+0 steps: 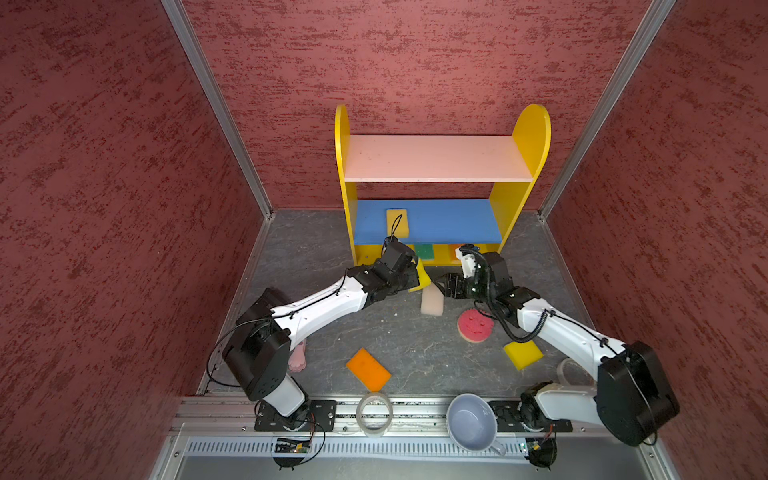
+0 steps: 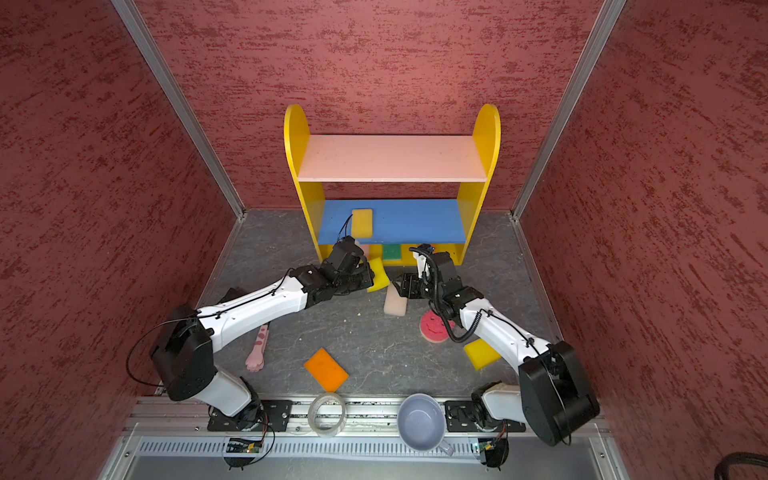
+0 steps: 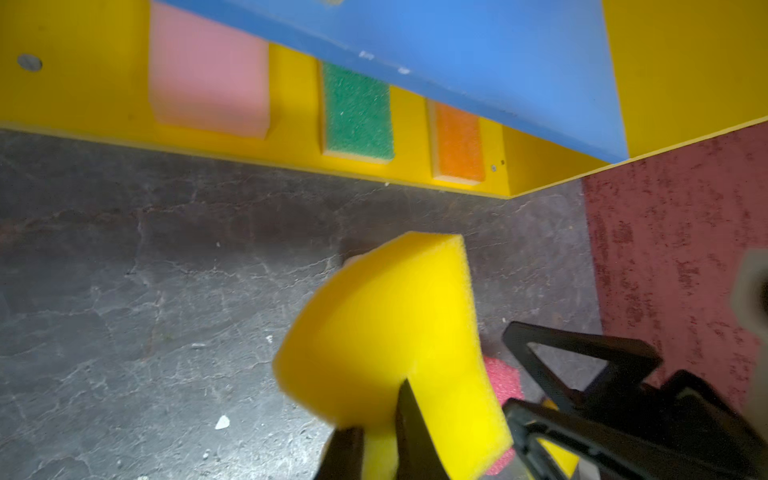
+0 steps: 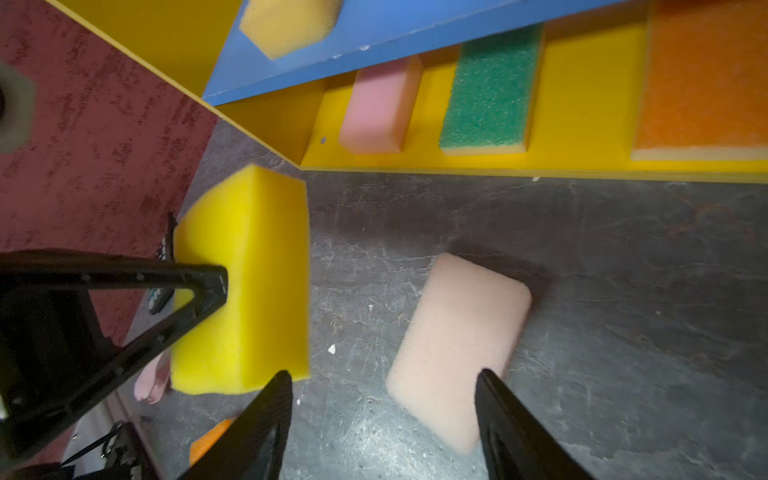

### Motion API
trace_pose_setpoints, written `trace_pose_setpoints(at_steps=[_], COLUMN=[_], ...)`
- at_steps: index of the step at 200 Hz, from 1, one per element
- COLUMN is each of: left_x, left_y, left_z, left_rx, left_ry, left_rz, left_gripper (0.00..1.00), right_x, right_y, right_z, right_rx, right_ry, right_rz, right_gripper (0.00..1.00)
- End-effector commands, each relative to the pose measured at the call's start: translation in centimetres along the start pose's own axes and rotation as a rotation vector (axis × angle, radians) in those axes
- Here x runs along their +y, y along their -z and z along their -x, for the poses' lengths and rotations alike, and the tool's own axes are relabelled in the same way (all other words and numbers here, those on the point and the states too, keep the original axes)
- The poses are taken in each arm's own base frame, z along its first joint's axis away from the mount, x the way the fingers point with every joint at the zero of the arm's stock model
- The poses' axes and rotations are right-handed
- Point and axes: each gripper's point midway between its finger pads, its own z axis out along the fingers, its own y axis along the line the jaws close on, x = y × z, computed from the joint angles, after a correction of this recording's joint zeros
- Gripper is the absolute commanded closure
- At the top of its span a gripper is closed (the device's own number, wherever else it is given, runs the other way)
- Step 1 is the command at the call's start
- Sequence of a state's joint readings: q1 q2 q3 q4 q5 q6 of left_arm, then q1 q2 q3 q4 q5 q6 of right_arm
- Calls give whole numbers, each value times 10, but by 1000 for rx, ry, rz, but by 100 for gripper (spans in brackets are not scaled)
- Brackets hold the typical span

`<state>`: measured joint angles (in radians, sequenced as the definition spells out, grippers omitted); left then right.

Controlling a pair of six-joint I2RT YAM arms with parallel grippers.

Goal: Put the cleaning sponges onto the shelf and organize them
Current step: 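Lift the firm yellow sponge with the left gripper while the right gripper approaches it, then grasp the firm yellow sponge with the right gripper while the left releases it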

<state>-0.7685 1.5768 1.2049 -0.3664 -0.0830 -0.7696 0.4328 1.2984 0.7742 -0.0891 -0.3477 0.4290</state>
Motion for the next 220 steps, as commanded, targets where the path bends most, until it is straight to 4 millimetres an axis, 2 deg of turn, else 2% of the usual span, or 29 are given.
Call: trace_pose_setpoints(at_steps=[1,29,66,98,142,150,164,171,186,202,220], left_x=[-2,-10,-18,-30,-42,-44,-45,-45,-50,-55,-60], left_y=[5,6,9,17,18,18,17,18,27,40,58], left_z=[-1,1,2,7,13,14,13,13,17,27,41], left_rx=[7,4,0,-17,-35,-33,-28,-30,-72,-136,-206], left_ry=[-44,-63,-68,-77,-72,-74,-75,-75,-103,-124,-133], left_rz=[4,-15,-41,-80,-123,-128,-126,-124,-124,-121,-127], left_gripper=[84,84,84,84,83,83,83,83,68,34,23], right_x=[32,44,48,49,60,60,61,61,62,62,53], right_y=[9,13,25,17,5,5,7,8,10,13,16], right_z=[9,8,23,25,24,25,30,32,39,49,63], right_rx=[-5,-2,-57,-19,20,14,1,-3,-12,-32,-62], right_ry=[4,-34,-25,-50,-114,-114,-110,-113,-130,-133,-133], right_rz=[152,227,214,229,322,326,326,324,330,324,280], right_gripper=[27,27,27,29,47,56,78,84,94,98,99])
